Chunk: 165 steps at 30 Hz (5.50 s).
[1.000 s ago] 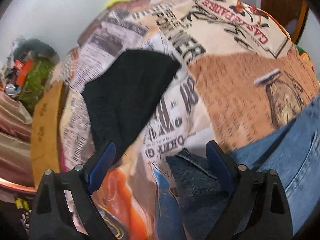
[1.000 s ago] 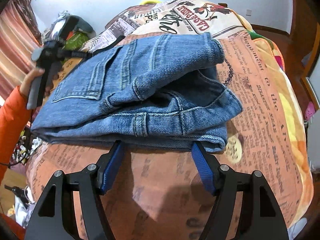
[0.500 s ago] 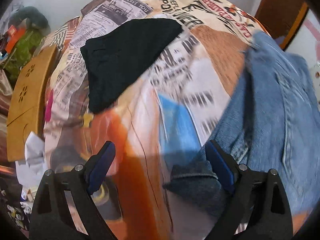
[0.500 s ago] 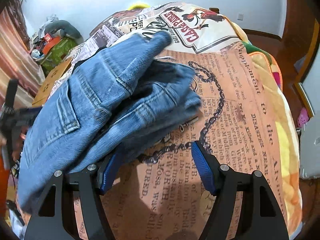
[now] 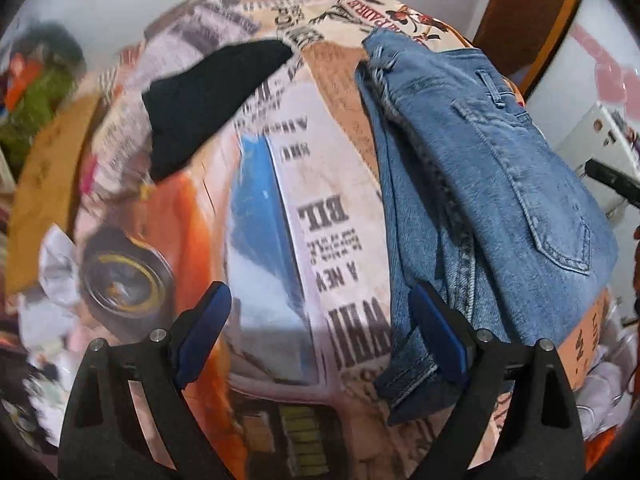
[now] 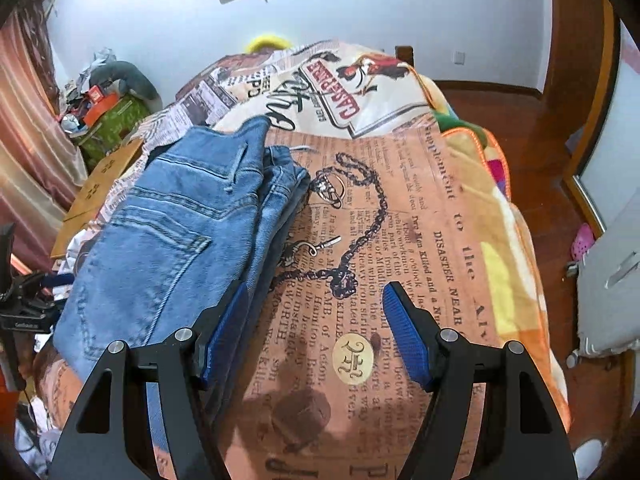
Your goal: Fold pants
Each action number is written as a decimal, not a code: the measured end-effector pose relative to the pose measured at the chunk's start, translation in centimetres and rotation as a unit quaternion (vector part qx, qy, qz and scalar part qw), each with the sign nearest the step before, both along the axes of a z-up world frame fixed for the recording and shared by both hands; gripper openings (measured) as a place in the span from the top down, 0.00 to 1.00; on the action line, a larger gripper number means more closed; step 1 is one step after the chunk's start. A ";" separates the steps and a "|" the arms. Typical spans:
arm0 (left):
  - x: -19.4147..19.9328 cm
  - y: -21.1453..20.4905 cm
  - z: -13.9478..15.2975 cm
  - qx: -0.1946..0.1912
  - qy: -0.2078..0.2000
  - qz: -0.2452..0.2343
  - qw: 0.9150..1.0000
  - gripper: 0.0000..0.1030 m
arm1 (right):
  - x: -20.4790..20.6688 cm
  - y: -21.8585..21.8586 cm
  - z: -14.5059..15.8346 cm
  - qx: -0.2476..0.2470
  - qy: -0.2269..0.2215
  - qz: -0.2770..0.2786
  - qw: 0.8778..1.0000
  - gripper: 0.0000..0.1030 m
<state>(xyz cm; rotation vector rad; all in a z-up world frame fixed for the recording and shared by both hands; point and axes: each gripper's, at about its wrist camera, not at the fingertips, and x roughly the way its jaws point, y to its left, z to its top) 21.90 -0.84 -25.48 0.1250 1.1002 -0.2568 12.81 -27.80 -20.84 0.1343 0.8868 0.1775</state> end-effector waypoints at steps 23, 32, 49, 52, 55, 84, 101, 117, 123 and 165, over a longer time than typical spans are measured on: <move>16.1 -10.0 2.8 0.020 -0.083 -0.063 0.994 0.10 | 12.8 5.1 0.0 -0.003 -0.052 0.089 0.995 0.47; 18.2 -9.7 0.5 0.011 -0.065 -0.051 0.997 0.10 | 15.7 5.5 -2.1 0.028 -0.040 0.123 0.991 0.93; 17.3 -7.8 2.3 -0.003 -0.059 -0.018 0.998 0.11 | 15.4 6.4 -0.7 -0.070 -0.007 0.117 0.991 0.78; 15.0 -7.3 4.2 -0.017 -0.074 -0.026 0.997 0.11 | 12.9 6.7 1.2 -0.065 -0.023 0.133 0.989 0.63; 12.4 -7.1 5.2 -0.028 -0.072 -0.036 0.996 0.11 | 9.7 7.2 2.5 -0.053 -0.036 0.151 0.986 0.61; -2.4 -1.1 -0.4 0.056 -0.049 -0.002 0.997 0.10 | -3.1 4.8 -2.7 0.004 0.031 0.112 0.993 0.55; 3.5 -1.8 5.2 -0.051 -0.074 -0.025 0.996 0.12 | -0.3 3.1 -0.5 0.021 0.018 0.078 0.997 0.36; 11.6 -6.2 -1.6 -0.123 0.086 -0.078 0.985 0.06 | 5.2 1.9 -5.5 0.170 0.101 0.085 0.977 0.36; 13.2 -7.4 -2.1 -0.147 0.107 -0.103 0.978 0.04 | 6.7 2.2 -6.2 0.197 0.102 0.092 0.971 0.27; 10.5 8.1 16.0 -0.130 -0.200 0.015 0.971 0.49 | 12.5 18.3 11.8 0.109 -0.132 0.238 0.956 0.82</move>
